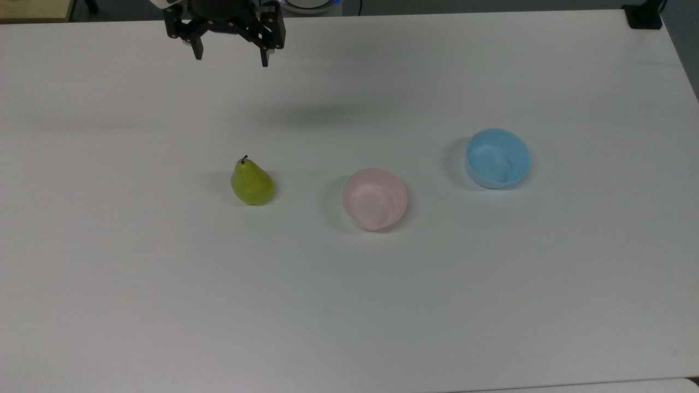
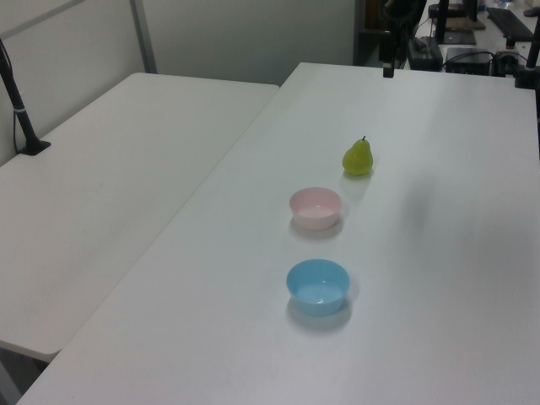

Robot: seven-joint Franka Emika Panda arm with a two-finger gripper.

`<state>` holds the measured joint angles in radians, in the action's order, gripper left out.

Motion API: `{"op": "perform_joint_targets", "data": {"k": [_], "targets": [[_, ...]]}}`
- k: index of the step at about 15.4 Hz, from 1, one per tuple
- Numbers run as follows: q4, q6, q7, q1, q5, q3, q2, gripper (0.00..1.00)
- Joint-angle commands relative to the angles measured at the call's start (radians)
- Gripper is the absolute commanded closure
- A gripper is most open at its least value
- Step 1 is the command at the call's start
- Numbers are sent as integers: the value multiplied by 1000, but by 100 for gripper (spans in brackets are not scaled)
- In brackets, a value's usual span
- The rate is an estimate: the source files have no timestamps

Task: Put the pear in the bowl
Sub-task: 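Move the open gripper toward the yellow-green pear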

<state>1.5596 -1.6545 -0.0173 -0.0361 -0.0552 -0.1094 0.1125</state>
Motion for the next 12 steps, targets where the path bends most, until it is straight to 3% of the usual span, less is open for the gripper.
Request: {"op": "perform_joint_targets", "data": {"k": [1, 9, 12], "targets": [[4, 42, 11, -30, 17, -53, -22, 0], [-26, 50, 2, -42, 21, -56, -1, 0], [-33, 44, -30, -41, 17, -87, 48, 0]]}}
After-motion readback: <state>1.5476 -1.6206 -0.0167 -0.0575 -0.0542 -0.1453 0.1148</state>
